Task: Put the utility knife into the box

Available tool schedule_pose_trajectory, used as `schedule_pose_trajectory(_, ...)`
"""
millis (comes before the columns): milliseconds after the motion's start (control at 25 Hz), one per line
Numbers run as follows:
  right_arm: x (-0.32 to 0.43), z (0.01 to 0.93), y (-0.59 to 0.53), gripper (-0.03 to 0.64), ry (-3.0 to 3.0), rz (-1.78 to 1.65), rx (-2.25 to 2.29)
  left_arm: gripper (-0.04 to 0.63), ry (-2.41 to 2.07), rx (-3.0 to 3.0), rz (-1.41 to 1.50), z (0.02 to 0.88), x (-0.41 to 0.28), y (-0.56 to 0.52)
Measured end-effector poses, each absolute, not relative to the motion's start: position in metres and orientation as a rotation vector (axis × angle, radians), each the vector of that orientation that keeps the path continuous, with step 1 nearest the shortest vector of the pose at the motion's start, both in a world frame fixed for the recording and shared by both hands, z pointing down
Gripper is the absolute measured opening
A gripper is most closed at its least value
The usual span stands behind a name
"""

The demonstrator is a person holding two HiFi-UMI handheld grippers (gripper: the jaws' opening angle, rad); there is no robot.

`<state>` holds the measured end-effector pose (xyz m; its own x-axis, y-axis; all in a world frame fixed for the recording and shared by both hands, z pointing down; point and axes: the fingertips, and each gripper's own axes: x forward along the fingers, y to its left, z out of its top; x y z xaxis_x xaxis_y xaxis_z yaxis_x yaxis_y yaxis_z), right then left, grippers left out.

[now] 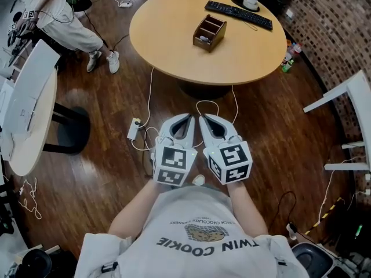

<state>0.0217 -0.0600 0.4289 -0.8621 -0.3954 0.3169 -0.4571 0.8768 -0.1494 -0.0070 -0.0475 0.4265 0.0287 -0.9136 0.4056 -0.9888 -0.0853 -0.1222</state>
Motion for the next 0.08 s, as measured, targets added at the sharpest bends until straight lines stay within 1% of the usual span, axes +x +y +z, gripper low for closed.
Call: schedule_pose_trajectory(80,0.027,0.4284,-0.05,0.002,-2.774,0.321,0.641,0.008,-1.988,2.098,0.567,0.4257,-0.002,-0.0372)
